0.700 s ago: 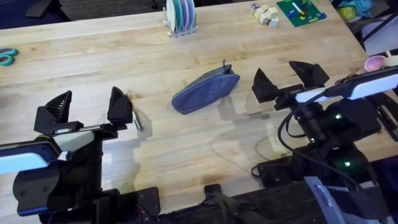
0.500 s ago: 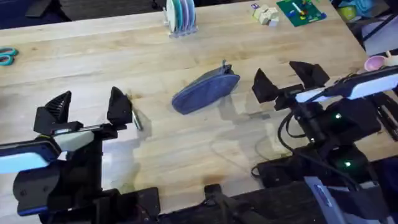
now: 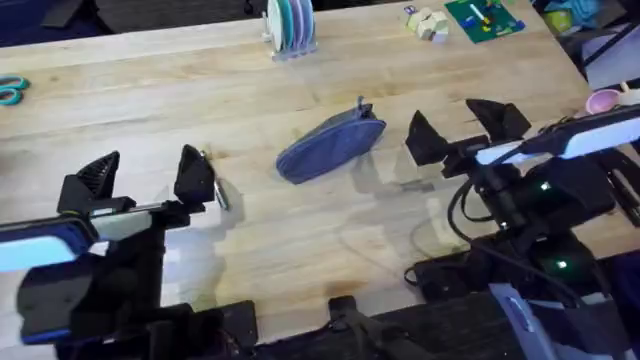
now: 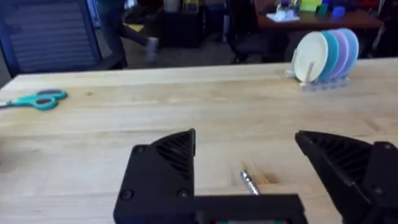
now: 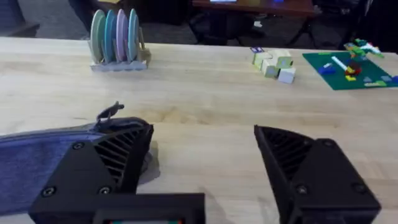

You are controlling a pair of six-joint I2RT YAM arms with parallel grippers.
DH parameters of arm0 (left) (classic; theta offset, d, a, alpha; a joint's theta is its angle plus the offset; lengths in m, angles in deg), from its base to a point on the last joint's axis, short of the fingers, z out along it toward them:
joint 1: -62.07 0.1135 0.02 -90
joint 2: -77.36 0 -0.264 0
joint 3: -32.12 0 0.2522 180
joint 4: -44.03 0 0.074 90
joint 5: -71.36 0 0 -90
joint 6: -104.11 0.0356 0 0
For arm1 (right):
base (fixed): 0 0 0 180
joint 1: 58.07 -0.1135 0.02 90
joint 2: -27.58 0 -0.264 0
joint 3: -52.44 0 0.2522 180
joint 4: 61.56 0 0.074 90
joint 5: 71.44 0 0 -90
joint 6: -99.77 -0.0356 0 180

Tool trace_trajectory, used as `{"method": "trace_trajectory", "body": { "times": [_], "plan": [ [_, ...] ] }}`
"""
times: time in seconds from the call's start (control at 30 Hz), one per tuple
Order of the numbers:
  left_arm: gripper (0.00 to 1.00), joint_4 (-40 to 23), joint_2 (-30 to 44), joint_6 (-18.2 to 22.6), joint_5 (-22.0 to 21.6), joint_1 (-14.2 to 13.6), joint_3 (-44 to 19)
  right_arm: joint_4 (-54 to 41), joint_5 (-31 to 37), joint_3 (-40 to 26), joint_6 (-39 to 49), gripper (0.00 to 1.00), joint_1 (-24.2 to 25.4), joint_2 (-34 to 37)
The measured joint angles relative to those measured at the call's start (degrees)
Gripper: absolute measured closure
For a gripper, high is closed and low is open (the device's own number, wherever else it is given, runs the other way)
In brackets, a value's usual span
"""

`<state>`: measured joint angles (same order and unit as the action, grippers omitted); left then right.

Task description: Unzip the bag, pick up the pens from the table one at a time and place them inside, then zip the bag closed.

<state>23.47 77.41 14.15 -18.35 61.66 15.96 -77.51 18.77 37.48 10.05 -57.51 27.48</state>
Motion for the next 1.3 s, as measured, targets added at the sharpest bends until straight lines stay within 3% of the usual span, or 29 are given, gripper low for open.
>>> {"method": "trace_trajectory", "body": {
  "times": [0.23,0.4,0.87,1.1,1.3],
  "plan": [
    [0.007,-13.84,1.79,0.87,0.0,0.0,-13.7,-7.2,-0.07,-6.66,-3.32,0.003,0.0,0.1],
    [0.007,-18.38,7.36,1.09,0.0,0.0,-22.6,-13.34,-0.11,-16.22,-4.42,0.003,0.0,1.73],
    [0.007,-28.28,27.56,1.25,1.66,0.0,-45.43,-30.04,-2.71,-40.2,-5.04,0.004,0.0,20.43],
    [0.008,-31.29,31.91,2.06,2.81,0.02,-49.69,-31.35,-6.4,-43.23,-5.44,0.004,0.0,27.93],
    [0.008,-33.51,32.96,7.96,9.79,0.0,-49.72,-31.59,-8.22,-43.29,-5.84,0.004,0.0,28.7]
  ]
}}
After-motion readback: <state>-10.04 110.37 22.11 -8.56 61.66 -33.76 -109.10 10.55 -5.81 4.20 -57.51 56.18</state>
